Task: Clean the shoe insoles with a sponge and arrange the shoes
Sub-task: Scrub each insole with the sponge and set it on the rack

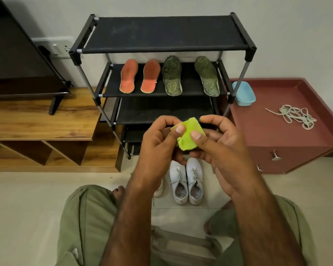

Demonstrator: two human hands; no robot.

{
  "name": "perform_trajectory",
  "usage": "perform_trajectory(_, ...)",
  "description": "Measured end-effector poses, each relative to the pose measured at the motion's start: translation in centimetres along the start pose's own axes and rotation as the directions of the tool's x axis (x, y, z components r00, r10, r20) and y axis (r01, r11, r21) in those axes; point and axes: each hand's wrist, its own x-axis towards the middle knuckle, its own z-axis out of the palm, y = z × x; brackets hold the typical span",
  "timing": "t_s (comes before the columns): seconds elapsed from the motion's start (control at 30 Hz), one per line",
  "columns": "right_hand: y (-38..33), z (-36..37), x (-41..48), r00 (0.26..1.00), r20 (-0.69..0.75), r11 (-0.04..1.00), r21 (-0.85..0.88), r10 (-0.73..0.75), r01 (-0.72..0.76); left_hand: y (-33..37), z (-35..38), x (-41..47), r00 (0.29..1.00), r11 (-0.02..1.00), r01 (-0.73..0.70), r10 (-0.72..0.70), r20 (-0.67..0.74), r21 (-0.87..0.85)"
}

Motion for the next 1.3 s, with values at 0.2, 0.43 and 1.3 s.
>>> perform_trajectory(0.2,-0.3,0.4,-0.4,0.986,-0.123,0.991,-0.077,-0.115,0.106,0.6,-0.5,-0.5,1.000,0.998,-0.003,0.002,-0.006,-0.062)
perform_trajectory(0.43,-0.4,0.9,-0.5,0.976,-0.151,0.984,-0.105,-0.157,0.143,0.8,-0.4,-0.2,0.987,0.969,0.163,-0.159,0.039,-0.184)
perform_trajectory(1.3,0.8,0.6,0.4,0.956,-0.229,0.948,-0.297,-0.185,0.112,-0.5,0.5,-0.2,0.981,1.000,0.026,-0.024,-0.193,0.006)
